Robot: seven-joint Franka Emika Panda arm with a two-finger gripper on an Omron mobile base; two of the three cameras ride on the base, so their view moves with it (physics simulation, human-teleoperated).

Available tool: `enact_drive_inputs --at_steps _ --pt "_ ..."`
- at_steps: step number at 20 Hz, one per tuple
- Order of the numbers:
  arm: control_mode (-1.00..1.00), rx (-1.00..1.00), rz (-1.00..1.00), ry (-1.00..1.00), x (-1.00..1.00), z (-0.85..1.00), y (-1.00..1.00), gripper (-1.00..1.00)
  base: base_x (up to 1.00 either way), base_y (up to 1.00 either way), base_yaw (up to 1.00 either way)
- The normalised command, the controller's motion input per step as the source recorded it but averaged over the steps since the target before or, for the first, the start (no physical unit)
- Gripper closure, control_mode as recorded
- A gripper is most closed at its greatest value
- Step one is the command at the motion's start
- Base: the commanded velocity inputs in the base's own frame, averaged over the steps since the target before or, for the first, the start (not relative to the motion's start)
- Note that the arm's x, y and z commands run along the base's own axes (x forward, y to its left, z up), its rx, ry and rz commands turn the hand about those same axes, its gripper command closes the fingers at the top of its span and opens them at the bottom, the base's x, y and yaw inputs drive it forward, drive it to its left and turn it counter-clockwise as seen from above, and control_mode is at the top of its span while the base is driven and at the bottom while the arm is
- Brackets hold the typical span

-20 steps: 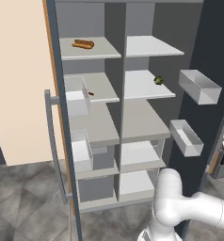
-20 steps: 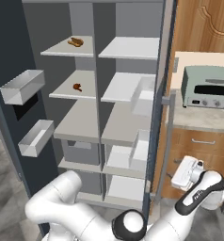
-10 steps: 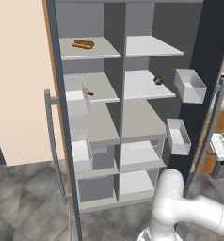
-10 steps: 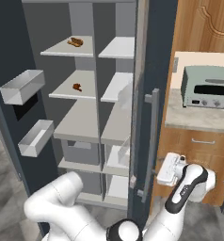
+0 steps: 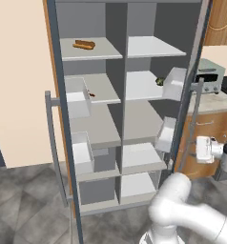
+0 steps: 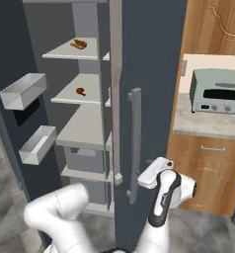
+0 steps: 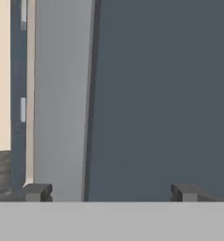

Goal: There's a chicken drumstick in the fridge that needs to be moved to the freezer for freezing. Pick up the chicken drumstick from the fridge, place it on any shelf in the freezer, and close the fridge and freezer doors when done.

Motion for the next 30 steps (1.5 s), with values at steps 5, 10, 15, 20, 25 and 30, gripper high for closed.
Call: enact_drive_inputs --at_steps 5,10,15,20,25,30 --pt "-1.00 -0.01 -0.33 0.00 0.50 0.00 1.00 -1.00 0.00 0.00 0.00" --pt "-1.00 -0.01 -0.32 0.00 0.57 0.00 1.00 -1.00 0.00 0.00 0.00" --pt "-1.00 0.00 -0.28 0.00 0.63 0.00 0.82 -1.00 0.00 0.00 0.00" --pt "-1.00 0.00 -0.19 0.03 0.96 0.00 0.05 -1.00 0.00 0.00 0.00" --pt "-1.00 0.00 -0.10 0.04 1.00 0.00 -0.08 -1.00 0.00 0.00 0.00" --pt "-1.00 0.01 -0.06 0.00 0.79 0.00 -0.14 -1.00 0.00 0.00 0.00"
